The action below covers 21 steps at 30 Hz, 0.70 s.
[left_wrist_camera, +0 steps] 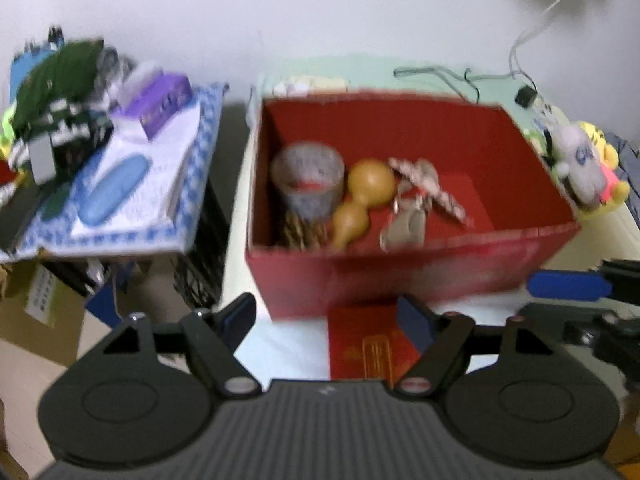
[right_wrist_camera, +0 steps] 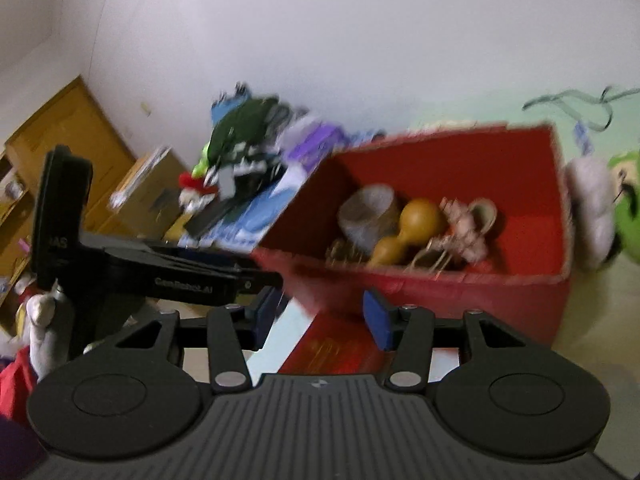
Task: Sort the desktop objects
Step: 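Grasp the red gift box with gold characters with the right gripper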
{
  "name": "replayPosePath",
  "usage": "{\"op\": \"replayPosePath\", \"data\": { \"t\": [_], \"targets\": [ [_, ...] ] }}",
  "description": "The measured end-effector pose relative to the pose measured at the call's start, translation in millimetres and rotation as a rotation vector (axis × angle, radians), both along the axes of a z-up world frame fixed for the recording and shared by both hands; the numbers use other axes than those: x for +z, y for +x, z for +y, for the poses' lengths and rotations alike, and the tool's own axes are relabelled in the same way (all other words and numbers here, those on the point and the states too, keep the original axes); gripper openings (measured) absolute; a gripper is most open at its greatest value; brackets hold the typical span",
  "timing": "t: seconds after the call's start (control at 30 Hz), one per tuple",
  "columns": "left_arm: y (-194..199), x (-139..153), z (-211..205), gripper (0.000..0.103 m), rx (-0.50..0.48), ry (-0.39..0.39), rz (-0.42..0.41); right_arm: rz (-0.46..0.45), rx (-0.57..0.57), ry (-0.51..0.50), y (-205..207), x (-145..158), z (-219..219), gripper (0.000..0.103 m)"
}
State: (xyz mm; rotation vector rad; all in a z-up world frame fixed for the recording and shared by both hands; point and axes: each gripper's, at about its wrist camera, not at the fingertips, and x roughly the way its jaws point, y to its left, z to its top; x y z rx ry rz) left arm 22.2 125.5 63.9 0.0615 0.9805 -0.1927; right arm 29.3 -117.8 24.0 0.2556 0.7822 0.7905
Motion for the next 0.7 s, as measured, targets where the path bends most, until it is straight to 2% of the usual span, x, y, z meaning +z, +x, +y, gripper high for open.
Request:
{"op": "replayPosePath", "data": {
  "t": [0.13, 0.2, 0.23, 0.4, 0.43, 0.57, 0.7],
  "targets": [
    [-7.6, -31.1, 5.0, 0.078, -0.007, -0.054, 0.115, 0.095, -0.019, -0.06, 8.2, -28.1, 8.7, 0.053],
    [-11.0, -43.4, 4.2, 0.079, -0.013, -0.054, 0.149, 0.2, -0.041, -0.067, 15.8, -50.7, 12.6, 0.053],
    [-12.1, -47.8, 3.8, 0.08, -0.011, -0.049, 0.158, 0.222, -0.049, -0.069, 17.1, -56.8, 14.4, 0.053],
    [-12.8, -68.1, -2.4, 0.087, -0.043, -0.071, 0.211, 0.282, -0.063, -0.072, 20.2, -72.6, 21.1, 0.055],
    [-12.6, -72.4, -5.0, 0.087, -0.045, -0.066, 0.218, 0.33, -0.083, -0.058, 22.1, -81.1, 21.4, 0.056],
    [-7.3, -84.6, -15.9, 0.086, -0.06, -0.034, 0.238, 0.389, -0.09, -0.046, 27.5, -91.7, 30.5, 0.059],
    [-3.3, -85.3, -23.8, 0.087, -0.094, -0.042, 0.227, 0.382, -0.069, -0.067, 28.2, -94.4, 41.3, 0.06]
  ]
}}
